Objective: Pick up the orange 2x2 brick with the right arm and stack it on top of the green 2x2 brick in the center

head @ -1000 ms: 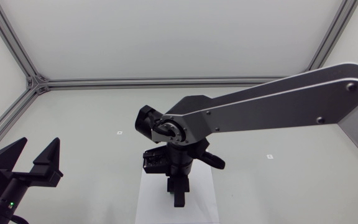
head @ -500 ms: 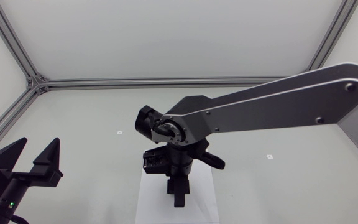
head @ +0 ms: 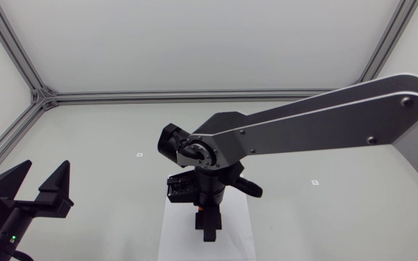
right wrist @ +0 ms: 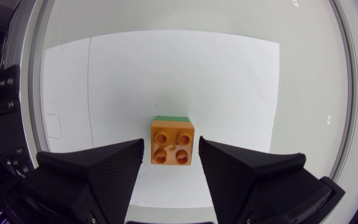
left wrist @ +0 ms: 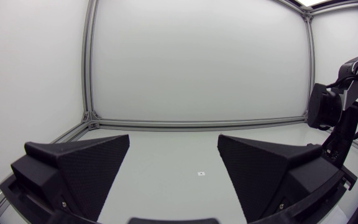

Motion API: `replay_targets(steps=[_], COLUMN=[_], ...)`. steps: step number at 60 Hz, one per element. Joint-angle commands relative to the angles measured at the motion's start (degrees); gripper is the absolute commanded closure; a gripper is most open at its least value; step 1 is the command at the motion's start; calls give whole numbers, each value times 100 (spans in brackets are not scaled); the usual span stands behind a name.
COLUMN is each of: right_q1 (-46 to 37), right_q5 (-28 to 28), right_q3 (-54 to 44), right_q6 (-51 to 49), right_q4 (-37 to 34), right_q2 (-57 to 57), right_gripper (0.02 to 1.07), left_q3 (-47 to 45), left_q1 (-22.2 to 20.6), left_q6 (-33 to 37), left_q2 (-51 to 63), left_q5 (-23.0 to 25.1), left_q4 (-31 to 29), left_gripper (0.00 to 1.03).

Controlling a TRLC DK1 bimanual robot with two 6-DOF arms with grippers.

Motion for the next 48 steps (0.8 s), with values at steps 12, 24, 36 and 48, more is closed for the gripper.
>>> replay_targets(steps=[12, 24, 36, 48], right_q1=[9, 9, 9, 0], right_q5=[157, 192, 183, 130], right_q3=[-47, -47, -21, -179], right_q6=[-159, -141, -10, 219], right_q4=[-59, -209, -472, -648], right_q2=[-28, -353, -916, -1804], right_gripper=[20, 6, 6, 6], left_q3=[-235, -235, -235, -235], left_q1=[14, 14, 14, 14], left_q6=[73, 73, 73, 73], left_q2=[-45, -45, -45, -45], left_q5=[23, 23, 23, 23], left_q4=[-84, -76, -76, -76], left_gripper=[4, 4, 4, 4])
